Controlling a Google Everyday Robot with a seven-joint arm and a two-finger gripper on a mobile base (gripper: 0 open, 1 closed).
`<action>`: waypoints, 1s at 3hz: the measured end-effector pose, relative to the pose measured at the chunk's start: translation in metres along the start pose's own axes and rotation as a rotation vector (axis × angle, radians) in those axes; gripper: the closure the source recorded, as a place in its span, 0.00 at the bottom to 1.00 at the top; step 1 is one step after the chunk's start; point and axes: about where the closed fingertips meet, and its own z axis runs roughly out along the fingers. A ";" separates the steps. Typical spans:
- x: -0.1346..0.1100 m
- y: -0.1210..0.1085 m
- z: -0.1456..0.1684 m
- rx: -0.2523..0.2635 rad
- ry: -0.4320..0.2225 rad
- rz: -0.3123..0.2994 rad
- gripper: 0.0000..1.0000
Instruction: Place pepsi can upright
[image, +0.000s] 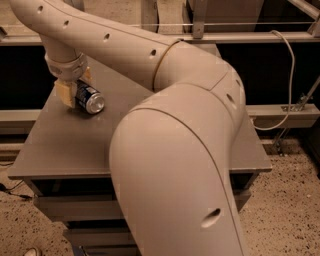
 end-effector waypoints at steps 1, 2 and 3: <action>-0.002 -0.008 -0.015 -0.001 -0.053 0.021 0.85; 0.001 -0.016 -0.046 -0.021 -0.187 0.034 1.00; 0.006 -0.028 -0.082 -0.055 -0.391 0.048 1.00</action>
Offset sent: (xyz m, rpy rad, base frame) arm 0.0191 -0.0380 0.1193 0.4812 -0.1945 -0.0029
